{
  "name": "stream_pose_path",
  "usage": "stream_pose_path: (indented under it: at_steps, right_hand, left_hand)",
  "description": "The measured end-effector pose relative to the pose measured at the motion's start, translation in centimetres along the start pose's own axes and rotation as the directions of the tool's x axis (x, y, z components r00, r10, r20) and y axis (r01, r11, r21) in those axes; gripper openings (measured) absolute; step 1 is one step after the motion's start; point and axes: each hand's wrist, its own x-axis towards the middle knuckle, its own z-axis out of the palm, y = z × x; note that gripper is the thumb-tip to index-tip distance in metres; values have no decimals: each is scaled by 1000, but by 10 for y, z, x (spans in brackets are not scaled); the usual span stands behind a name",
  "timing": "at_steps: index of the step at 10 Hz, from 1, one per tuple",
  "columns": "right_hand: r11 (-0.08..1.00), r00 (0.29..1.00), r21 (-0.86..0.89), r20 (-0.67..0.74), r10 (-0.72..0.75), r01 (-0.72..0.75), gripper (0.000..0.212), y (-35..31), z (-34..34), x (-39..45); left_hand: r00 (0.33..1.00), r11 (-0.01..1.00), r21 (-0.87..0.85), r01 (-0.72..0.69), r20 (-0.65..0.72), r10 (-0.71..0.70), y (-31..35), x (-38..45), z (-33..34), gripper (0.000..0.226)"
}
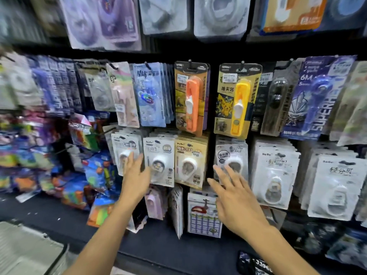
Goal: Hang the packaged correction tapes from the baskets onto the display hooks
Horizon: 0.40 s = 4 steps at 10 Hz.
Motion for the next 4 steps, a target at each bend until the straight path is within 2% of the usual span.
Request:
stream_pose_path:
  at_steps: [1, 2, 3, 4]
  right_hand:
    - [999, 1000, 27, -2, 18, -18, 63, -2, -8, -4]
    - [998, 1000, 67, 8, 15, -16, 63, -2, -11, -8]
    - [980, 999, 196, -35, 39, -32, 60, 14, -33, -27]
    - [903, 980, 427, -157, 120, -42, 56, 28, -61, -46]
  left_hand:
    - [990, 997, 44, -66, 130, 59, -17, 0, -5, 62]
    - [991, 999, 9, -39, 131, 38, -11, -6, -6, 69]
    - [998, 998, -34, -57, 6, 57, 4, -20, -16, 71]
    - [970, 956, -168, -241, -77, 231, 15, -27, -30, 63]
